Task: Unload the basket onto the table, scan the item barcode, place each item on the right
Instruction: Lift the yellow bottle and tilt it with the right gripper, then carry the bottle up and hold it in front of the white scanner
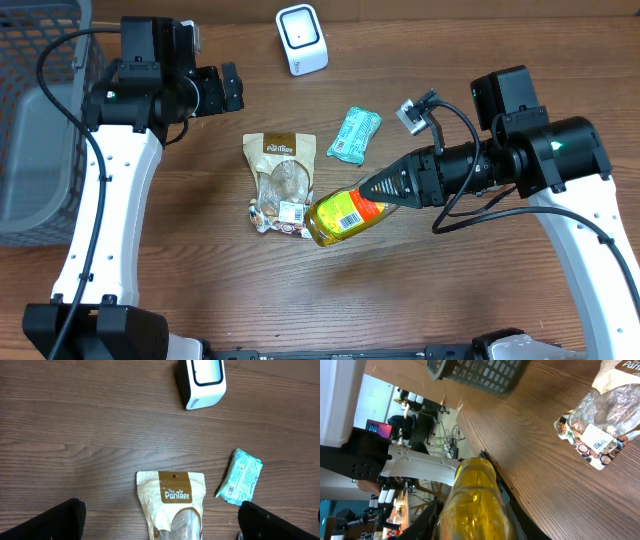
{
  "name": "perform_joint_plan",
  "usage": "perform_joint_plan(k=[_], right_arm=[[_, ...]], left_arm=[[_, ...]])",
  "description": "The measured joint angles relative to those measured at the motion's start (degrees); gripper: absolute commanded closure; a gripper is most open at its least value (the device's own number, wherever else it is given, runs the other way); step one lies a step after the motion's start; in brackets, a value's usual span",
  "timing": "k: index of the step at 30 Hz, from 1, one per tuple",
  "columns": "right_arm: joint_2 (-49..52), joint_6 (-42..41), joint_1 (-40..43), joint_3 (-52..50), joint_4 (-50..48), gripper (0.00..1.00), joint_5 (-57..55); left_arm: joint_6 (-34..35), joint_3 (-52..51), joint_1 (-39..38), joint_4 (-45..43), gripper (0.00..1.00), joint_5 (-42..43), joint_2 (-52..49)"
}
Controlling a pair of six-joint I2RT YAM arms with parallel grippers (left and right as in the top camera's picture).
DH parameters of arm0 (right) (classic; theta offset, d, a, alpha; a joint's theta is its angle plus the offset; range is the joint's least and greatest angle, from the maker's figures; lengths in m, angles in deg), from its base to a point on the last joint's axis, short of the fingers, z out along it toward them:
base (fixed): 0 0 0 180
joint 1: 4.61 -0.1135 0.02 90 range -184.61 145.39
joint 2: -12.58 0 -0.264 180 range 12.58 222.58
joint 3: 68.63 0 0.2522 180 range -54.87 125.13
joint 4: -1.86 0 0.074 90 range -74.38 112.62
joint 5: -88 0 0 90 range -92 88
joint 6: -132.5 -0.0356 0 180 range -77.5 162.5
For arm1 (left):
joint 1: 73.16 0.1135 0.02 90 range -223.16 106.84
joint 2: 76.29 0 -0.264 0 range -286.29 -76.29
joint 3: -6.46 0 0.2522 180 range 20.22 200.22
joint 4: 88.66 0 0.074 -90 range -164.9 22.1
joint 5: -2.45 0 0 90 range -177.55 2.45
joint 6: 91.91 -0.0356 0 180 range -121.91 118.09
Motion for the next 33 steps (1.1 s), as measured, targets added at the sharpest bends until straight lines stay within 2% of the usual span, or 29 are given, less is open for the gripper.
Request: perform_joint_plan(k=[13,17,22,25,29,33], right_arm=[[0.0,0.0,0.0,0.0,-0.07,0.8,-0.04],[0.0,-0.02,0.0,0.0,-0.55,0.83,-1.66],[0.0,-0.09,-0.04,0.0,-1.22,0.91,-11.19],[0.0,-1.05,-0.04,0.0,-2.16,0.91,-19.21],[0.0,-6.58,-0.04,0.0,-6.08,0.91,-30.67],[0.5,-12.52,-0.02,0.15,-10.64,0.85,-38.4]], left_arm=[[0.0,0.0,0.0,0.0,0.0,0.02,0.0],[0.0,0.0,0.0,0.0,0.0,0.02,0.0],[0.0,0.0,0.0,0.0,0.01,0.02,0.0],[0.0,0.0,0.0,0.0,0.0,0.02,0.0],[0.0,0.0,0.0,0.0,0.0,0.02,0.0],[0.0,0.0,0.0,0.02,0.0,0.02,0.0]])
